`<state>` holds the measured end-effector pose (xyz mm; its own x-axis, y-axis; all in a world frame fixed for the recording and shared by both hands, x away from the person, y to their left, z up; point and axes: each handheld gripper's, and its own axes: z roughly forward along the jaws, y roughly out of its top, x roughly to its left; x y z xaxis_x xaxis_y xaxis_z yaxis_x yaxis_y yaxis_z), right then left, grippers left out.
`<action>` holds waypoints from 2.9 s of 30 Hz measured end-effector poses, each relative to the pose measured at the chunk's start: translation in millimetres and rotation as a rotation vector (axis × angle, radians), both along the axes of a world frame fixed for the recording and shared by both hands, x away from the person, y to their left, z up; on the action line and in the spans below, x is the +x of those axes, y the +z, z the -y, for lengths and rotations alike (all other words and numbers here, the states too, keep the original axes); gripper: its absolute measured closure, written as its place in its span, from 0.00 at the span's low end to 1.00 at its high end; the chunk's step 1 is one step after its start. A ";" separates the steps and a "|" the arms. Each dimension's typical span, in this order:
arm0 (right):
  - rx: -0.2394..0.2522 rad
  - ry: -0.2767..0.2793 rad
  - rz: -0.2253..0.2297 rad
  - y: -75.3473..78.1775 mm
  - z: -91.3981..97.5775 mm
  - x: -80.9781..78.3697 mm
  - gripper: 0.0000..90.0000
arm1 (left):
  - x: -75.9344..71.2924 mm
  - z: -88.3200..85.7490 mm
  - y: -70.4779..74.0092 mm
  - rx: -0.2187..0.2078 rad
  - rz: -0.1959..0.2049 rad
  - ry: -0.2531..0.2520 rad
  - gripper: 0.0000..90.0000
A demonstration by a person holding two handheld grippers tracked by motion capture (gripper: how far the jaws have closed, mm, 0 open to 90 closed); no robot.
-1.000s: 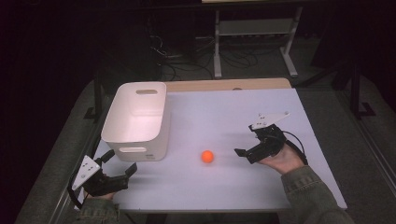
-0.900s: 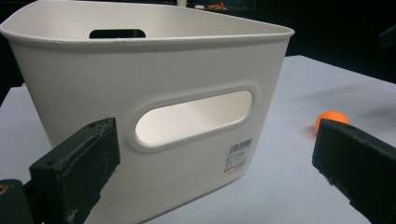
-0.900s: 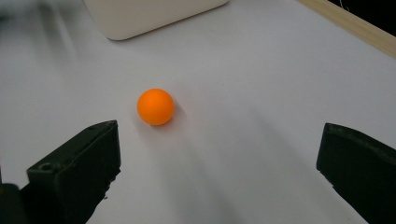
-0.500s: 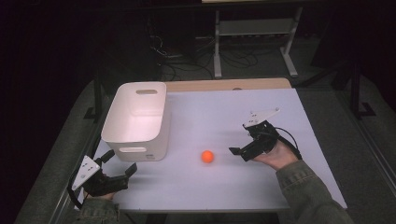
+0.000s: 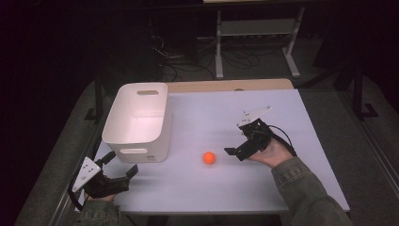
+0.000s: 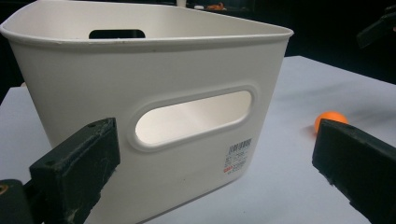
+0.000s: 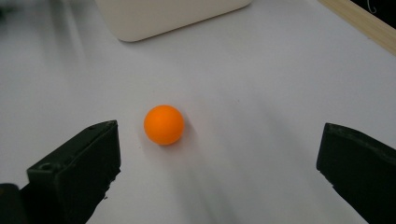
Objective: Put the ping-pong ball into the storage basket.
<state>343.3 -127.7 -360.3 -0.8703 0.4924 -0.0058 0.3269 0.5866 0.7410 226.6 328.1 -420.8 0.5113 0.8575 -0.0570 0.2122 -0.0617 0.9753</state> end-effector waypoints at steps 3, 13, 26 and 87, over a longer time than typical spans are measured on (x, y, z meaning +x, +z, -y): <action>-0.002 0.008 -0.004 0.1 -4.2 1.5 0.00 | 0.0 0.0 0.0 0.000 0.000 0.000 0.00; -0.005 0.030 -0.008 -0.2 -13.5 4.5 0.00 | -0.1 0.0 0.0 -0.001 0.001 -0.001 0.00; -0.021 0.059 -0.025 -6.7 -25.2 10.0 0.00 | -0.3 0.2 0.1 -0.003 0.003 -0.005 0.00; -0.123 0.173 -0.145 -52.8 -75.2 23.0 0.00 | -0.5 0.4 0.1 -0.005 0.003 -0.009 0.00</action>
